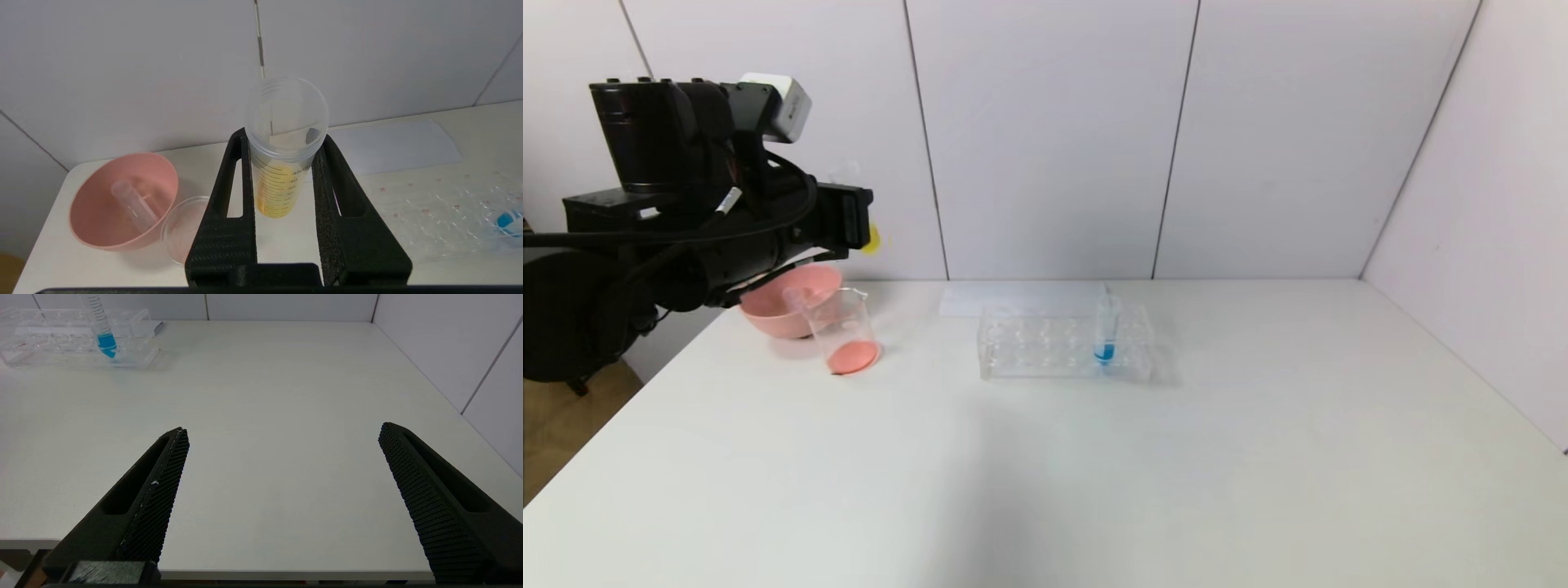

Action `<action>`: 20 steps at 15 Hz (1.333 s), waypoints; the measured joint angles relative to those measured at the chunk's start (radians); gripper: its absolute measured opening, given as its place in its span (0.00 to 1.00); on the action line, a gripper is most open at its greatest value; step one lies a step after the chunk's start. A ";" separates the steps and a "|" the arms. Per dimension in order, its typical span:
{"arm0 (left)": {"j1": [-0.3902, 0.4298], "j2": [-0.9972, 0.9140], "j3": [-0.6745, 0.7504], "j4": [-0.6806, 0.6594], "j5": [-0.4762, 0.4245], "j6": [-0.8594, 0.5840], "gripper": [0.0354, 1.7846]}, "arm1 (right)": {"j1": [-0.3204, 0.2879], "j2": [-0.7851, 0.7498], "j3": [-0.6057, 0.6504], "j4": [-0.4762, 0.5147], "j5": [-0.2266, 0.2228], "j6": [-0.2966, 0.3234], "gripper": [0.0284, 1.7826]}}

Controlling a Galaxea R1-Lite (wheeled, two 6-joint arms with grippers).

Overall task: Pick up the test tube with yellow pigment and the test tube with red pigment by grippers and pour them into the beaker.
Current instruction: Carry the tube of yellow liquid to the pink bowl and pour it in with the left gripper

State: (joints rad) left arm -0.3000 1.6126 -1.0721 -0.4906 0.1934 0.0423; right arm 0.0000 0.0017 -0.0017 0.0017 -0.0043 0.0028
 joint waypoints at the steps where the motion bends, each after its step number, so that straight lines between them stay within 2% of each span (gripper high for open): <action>1: 0.023 -0.001 0.000 0.010 -0.003 -0.001 0.22 | 0.000 0.000 0.000 0.000 0.000 0.000 0.95; 11: 0.237 0.000 -0.001 0.087 -0.021 -0.008 0.22 | 0.000 0.000 0.000 0.000 0.000 0.000 0.95; 16: 0.358 0.009 0.000 0.093 -0.169 -0.023 0.22 | 0.000 0.000 0.000 0.000 0.000 0.000 0.95; 20: 0.407 0.035 0.000 0.089 -0.175 -0.021 0.22 | 0.000 0.000 0.000 0.000 0.000 0.000 0.95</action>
State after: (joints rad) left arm 0.1072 1.6472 -1.0723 -0.4015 0.0187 0.0211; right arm 0.0000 0.0017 -0.0013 0.0017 -0.0047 0.0028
